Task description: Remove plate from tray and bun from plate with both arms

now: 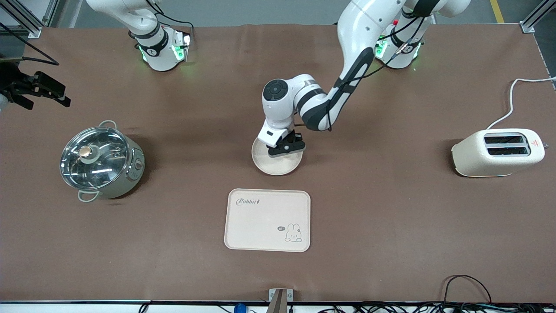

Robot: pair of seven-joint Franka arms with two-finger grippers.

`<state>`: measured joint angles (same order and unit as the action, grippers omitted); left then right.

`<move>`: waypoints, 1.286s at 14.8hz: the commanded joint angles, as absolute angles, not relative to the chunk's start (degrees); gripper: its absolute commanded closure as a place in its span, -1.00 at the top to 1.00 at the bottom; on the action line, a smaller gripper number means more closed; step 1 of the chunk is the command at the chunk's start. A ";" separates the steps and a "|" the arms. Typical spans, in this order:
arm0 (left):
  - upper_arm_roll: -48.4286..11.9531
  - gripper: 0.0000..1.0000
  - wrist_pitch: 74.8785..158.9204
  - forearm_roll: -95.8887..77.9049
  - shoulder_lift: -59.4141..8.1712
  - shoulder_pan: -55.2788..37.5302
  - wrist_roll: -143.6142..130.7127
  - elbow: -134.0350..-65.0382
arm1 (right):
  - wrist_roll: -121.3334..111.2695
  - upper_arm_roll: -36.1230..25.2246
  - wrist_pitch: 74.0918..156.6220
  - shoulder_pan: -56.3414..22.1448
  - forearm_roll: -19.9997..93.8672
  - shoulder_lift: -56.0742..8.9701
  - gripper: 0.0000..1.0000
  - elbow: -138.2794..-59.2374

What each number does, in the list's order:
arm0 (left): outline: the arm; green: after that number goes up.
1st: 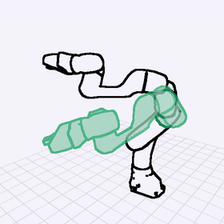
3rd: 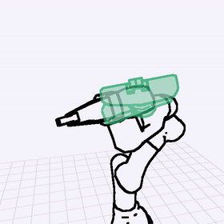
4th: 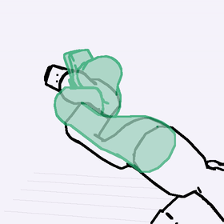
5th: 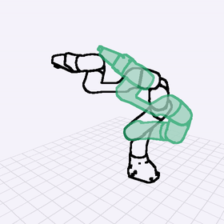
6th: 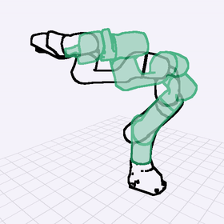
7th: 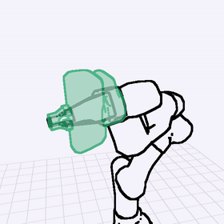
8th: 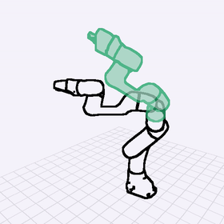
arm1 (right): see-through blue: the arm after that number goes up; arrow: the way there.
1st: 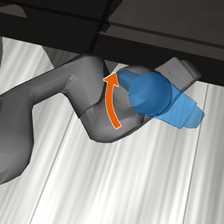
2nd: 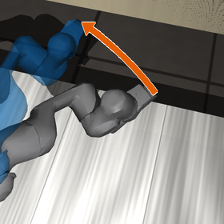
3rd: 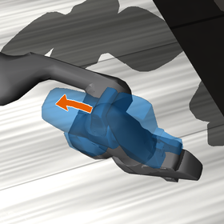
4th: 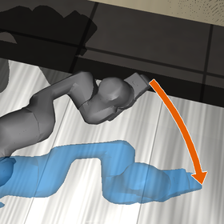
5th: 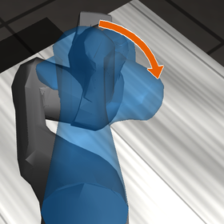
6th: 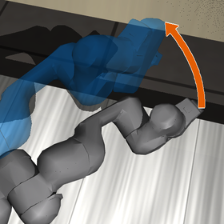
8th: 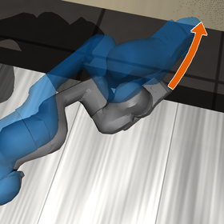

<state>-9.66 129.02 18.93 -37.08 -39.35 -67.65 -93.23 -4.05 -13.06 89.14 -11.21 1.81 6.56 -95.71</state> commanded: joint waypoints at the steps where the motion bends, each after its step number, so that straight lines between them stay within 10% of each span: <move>1: -10.11 -1.00 123.94 15.57 -31.04 -32.19 -54.11 -94.74 | -3.87 -12.57 89.12 -12.30 0.62 6.68 1.00 -95.01; 6: -11.15 -0.99 122.07 14.59 -24.96 -16.91 -31.32 -100.89 | -3.69 -12.57 89.12 -15.11 0.79 5.80 1.00 -93.96; 15: -15.73 -0.85 142.81 14.59 -29.69 0.43 -17.05 -112.15 | -4.13 -13.10 87.01 -13.80 0.53 6.15 1.00 -93.52; 18: -15.64 0.08 146.07 14.94 -31.46 1.93 -16.70 -112.94 | -4.31 -13.10 87.01 -13.01 0.53 6.15 1.00 -93.52; 19: -15.73 0.82 146.07 15.12 -31.46 2.46 -15.39 -112.94 | -4.31 -13.10 87.01 -13.01 0.44 6.15 1.00 -93.43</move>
<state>-14.97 144.83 15.34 -31.66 0.64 -17.15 -112.30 -4.02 -13.56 87.83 -13.69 1.52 6.12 -94.11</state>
